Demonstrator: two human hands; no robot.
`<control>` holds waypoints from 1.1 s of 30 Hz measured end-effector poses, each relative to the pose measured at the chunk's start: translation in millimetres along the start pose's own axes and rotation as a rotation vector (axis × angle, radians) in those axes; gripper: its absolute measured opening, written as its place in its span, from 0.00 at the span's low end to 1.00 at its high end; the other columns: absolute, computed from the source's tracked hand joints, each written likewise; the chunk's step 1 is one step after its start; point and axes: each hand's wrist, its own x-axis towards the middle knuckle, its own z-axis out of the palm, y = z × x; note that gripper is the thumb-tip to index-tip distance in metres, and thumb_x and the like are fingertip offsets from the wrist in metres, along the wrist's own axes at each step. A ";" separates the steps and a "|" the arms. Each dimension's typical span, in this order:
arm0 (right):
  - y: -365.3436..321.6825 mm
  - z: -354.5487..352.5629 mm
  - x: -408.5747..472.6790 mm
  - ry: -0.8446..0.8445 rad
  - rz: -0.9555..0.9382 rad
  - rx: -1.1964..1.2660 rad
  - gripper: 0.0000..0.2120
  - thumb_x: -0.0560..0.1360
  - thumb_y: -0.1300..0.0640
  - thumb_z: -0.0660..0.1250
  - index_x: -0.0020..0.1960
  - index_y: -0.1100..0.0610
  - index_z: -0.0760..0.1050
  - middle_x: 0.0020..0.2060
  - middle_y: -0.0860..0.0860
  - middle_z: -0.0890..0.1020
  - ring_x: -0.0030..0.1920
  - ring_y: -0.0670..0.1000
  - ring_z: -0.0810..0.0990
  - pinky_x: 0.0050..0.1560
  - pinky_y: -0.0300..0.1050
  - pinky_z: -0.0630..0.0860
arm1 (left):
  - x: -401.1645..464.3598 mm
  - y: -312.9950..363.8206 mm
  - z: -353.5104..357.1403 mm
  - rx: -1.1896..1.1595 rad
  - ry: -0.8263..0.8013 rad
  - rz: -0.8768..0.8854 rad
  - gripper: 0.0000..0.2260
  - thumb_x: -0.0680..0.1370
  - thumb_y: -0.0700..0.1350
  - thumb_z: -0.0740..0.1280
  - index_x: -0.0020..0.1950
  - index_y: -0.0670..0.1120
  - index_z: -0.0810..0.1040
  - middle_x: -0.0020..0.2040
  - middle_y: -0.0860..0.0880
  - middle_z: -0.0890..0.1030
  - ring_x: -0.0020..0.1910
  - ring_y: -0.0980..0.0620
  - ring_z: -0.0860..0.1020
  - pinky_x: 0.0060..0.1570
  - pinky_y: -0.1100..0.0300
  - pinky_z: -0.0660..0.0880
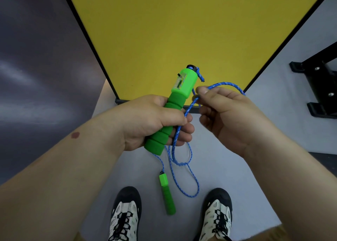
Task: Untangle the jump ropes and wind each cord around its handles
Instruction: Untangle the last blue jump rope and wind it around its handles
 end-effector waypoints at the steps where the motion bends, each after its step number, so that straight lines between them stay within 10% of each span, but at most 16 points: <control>1: 0.4 1.0 -1.2 -0.062 0.024 -0.041 0.05 0.76 0.57 0.72 0.42 0.55 0.81 0.35 0.49 0.82 0.33 0.46 0.75 0.38 0.41 0.75 | 0.2 0.2 -0.3 0.000 0.003 0.000 0.03 0.79 0.35 0.65 0.49 0.39 0.79 0.39 0.43 0.84 0.38 0.47 0.84 0.42 0.55 0.84; 14: -2.3 -2.3 1.9 0.081 -0.089 0.054 0.01 0.76 0.60 0.72 0.45 0.56 0.82 0.43 0.53 0.82 0.35 0.47 0.75 0.38 0.40 0.75 | -2.9 2.2 1.1 -0.004 -0.011 -0.008 0.03 0.79 0.34 0.65 0.48 0.39 0.78 0.40 0.41 0.83 0.37 0.47 0.84 0.45 0.53 0.82; 22: 4.1 2.8 -1.8 -0.155 0.030 -0.118 0.03 0.75 0.62 0.72 0.45 0.55 0.82 0.37 0.52 0.81 0.35 0.47 0.76 0.39 0.41 0.74 | -0.2 1.2 -0.3 0.008 -0.002 -0.002 0.04 0.79 0.35 0.65 0.48 0.40 0.79 0.40 0.42 0.83 0.39 0.47 0.84 0.44 0.54 0.84; 33: -0.9 -2.9 3.0 0.084 -0.105 0.053 0.00 0.76 0.60 0.72 0.46 0.56 0.82 0.42 0.53 0.81 0.33 0.46 0.75 0.38 0.40 0.75 | -1.9 0.9 -0.5 0.006 -0.005 -0.002 0.02 0.79 0.34 0.65 0.49 0.39 0.78 0.40 0.42 0.83 0.38 0.47 0.83 0.46 0.52 0.83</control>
